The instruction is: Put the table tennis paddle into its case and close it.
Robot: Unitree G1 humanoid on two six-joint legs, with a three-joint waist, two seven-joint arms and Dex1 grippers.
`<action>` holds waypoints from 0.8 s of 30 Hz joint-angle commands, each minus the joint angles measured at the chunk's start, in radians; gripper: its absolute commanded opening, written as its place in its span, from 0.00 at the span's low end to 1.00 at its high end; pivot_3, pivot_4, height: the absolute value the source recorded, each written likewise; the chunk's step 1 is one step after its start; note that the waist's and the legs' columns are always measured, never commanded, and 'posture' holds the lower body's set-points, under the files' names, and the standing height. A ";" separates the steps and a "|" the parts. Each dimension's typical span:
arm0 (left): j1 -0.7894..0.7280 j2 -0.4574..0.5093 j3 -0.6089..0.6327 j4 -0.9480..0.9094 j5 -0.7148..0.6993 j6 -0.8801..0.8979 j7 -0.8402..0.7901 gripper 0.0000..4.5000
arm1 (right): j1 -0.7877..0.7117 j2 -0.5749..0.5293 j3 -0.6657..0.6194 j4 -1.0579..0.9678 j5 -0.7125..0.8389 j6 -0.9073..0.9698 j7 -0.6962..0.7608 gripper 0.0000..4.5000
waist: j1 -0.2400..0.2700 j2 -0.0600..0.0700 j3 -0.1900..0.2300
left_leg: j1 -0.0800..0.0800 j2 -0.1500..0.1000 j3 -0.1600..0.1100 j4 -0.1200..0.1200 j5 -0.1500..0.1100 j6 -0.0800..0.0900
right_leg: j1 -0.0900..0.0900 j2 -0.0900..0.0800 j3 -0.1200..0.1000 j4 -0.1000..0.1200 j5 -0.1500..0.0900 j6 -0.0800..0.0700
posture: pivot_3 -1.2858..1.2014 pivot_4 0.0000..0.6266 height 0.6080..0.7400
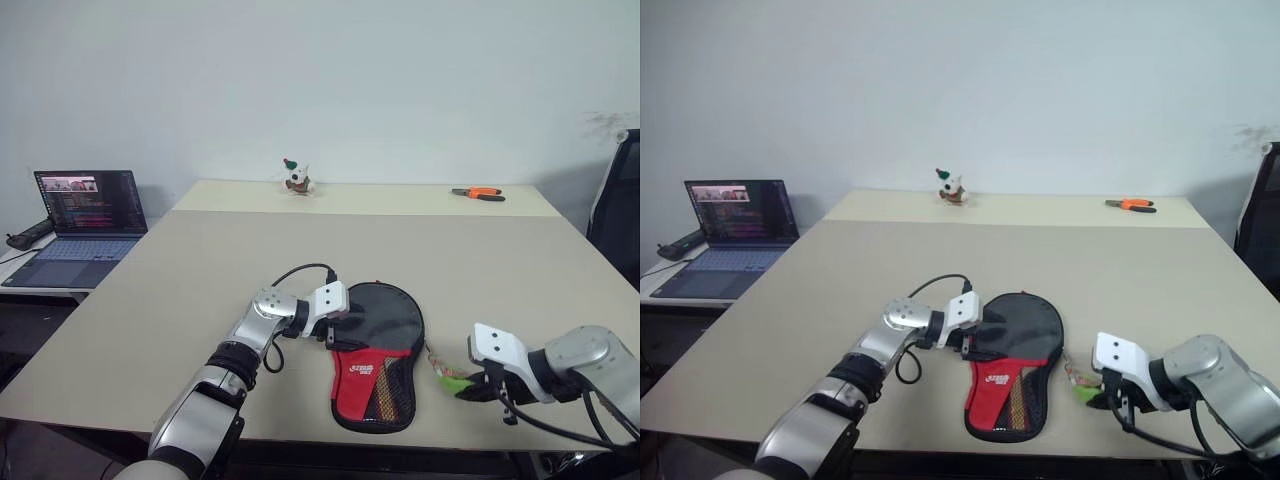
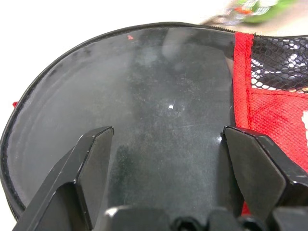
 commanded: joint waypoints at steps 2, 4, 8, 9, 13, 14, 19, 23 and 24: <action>0.037 -0.025 -0.087 0.082 0.093 0.010 -0.003 0.89 | 0.064 -0.059 -0.062 -0.171 0.134 0.032 0.065 0.00 | 0.004 0.000 -0.001 | 0.000 0.000 -0.001 0.000 0.000 0.000 | 0.001 0.000 -0.001 -0.001 0.000 0.000 | 0.52 0.24 1.00; 0.028 -0.032 -0.083 0.093 0.095 0.010 0.005 0.89 | 0.114 -0.094 -0.085 -0.224 0.173 0.027 0.090 0.00 | 0.010 0.000 -0.001 | 0.001 0.000 -0.002 0.000 0.000 0.000 | 0.003 -0.001 -0.002 -0.002 0.000 0.001 | 0.52 0.24 1.00; 0.012 -0.046 -0.077 0.113 0.102 0.006 0.023 0.89 | 0.213 -0.148 -0.124 -0.305 0.231 0.014 0.108 0.00 | 0.016 -0.001 -0.003 | 0.000 0.000 -0.005 0.000 0.000 0.000 | 0.006 -0.002 -0.004 -0.009 0.000 0.003 | 0.52 0.24 1.00; 0.010 -0.050 -0.077 0.116 0.103 0.005 0.025 0.89 | 0.239 -0.159 -0.130 -0.322 0.236 0.006 0.109 0.00 | 0.017 -0.002 -0.004 | 0.000 0.000 -0.005 0.000 0.000 0.000 | 0.007 -0.002 -0.004 -0.009 0.000 0.003 | 0.52 0.24 1.00; 0.002 -0.062 -0.074 0.122 0.104 0.008 0.031 0.89 | 0.357 -0.183 -0.165 -0.440 0.277 -0.001 0.096 0.00 | 0.018 -0.002 -0.004 | 0.000 0.000 -0.005 0.000 0.000 0.000 | 0.008 -0.006 -0.004 -0.010 0.001 0.007 | 0.52 0.24 1.00; 0.001 -0.064 -0.074 0.123 0.104 0.008 0.032 0.89 | 0.385 -0.182 -0.173 -0.469 0.283 0.001 0.087 0.00 | 0.019 -0.002 -0.005 | -0.001 -0.001 -0.006 0.000 0.000 0.000 | 0.008 -0.008 -0.004 -0.011 0.000 0.008 | 0.52 0.24 1.00; -0.004 -0.066 -0.074 0.130 0.106 0.005 0.038 0.89 | 0.406 -0.170 -0.195 -0.479 0.286 0.000 0.049 0.06 | 0.020 -0.005 -0.006 | -0.001 -0.013 -0.007 -0.001 -0.002 0.003 | 0.009 -0.016 -0.004 -0.012 -0.003 0.014 | 0.52 0.24 1.00; -0.008 -0.066 -0.075 0.134 0.107 0.003 0.045 0.89 | 0.375 -0.176 -0.245 -0.472 0.369 0.035 0.054 0.29 | 0.017 -0.007 -0.006 | -0.001 -0.015 -0.010 -0.001 -0.003 0.004 | 0.010 -0.022 -0.004 -0.012 -0.002 0.015 | 0.52 0.24 1.00; -0.008 -0.067 -0.075 0.134 0.107 0.003 0.046 0.89 | 0.367 -0.178 -0.256 -0.470 0.385 0.038 0.050 0.36 | 0.016 -0.008 -0.006 | -0.001 -0.015 -0.011 -0.001 -0.003 0.004 | 0.010 -0.022 -0.004 -0.012 -0.003 0.017 | 0.52 0.24 1.00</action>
